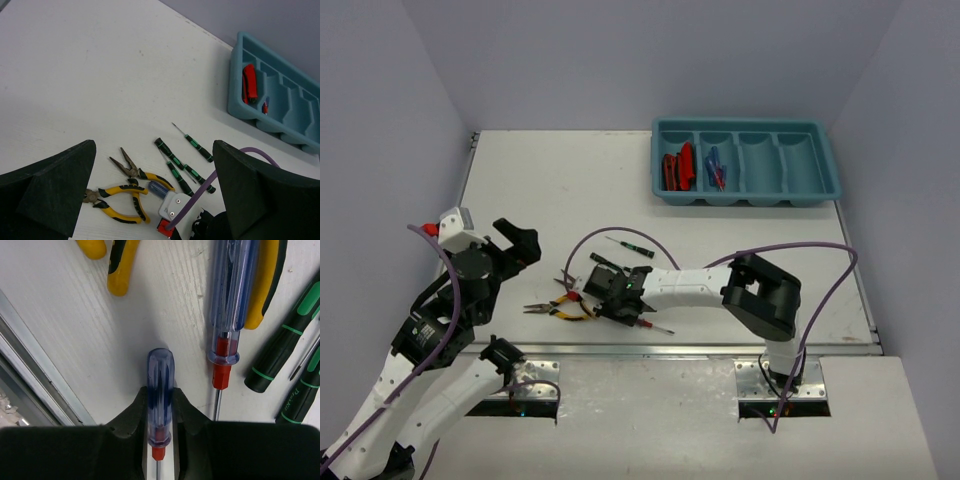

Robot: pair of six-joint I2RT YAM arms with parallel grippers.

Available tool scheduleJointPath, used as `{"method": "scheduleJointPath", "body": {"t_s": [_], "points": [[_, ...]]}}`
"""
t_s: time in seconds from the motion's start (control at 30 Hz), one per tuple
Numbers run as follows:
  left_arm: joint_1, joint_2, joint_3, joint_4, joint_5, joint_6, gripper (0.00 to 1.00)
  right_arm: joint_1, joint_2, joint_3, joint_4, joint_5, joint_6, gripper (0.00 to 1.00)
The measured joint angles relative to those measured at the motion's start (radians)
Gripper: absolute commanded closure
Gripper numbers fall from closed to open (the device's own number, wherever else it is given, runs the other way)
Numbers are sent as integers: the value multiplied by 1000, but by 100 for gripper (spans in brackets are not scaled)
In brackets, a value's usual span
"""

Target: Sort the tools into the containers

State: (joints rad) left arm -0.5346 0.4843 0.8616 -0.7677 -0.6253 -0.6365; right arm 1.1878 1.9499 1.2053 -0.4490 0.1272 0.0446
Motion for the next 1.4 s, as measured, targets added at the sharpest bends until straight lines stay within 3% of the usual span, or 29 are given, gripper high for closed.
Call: {"method": "scheduleJointPath", "body": {"t_s": [0.13, 0.3, 0.37, 0.47, 0.53, 0.63, 0.83, 1.0, 1.07, 1.13, 1.27, 1.4], "points": [[0, 0, 0, 0, 1, 0, 0, 2, -37, -26, -6, -4, 1, 100], [0, 0, 0, 1, 2, 0, 0, -50, -227, -49, -53, -1, 30, 100], [0, 0, -2, 1, 4, 0, 0, -156, -310, -29, -52, -28, 64, 100], [0, 1, -6, 4, 6, 2, 0, -443, -373, 56, -2, 6, 116, 100], [0, 1, -8, 4, 9, 3, 0, -628, -368, 131, 49, 60, 152, 100], [0, 7, -8, 8, 10, 4, 0, -798, -302, 278, 79, 133, 189, 100], [0, 42, -8, 8, 16, 4, 0, -899, 9, 644, 145, 212, 177, 94], [0, 76, -9, 8, 18, 3, 0, -922, 275, 846, 135, 244, 145, 82], [0, 86, -10, 8, 21, 3, 0, -931, 329, 852, 101, 246, 145, 66], [0, 106, -8, 5, 23, 3, 0, -940, 365, 853, 72, 242, 147, 50], [0, 216, 25, -24, 40, -39, 0, -953, 393, 862, 14, 238, 156, 28], [-3, 385, 52, -41, 95, -132, 0, -957, 361, 900, -34, 217, 168, 21]]}}
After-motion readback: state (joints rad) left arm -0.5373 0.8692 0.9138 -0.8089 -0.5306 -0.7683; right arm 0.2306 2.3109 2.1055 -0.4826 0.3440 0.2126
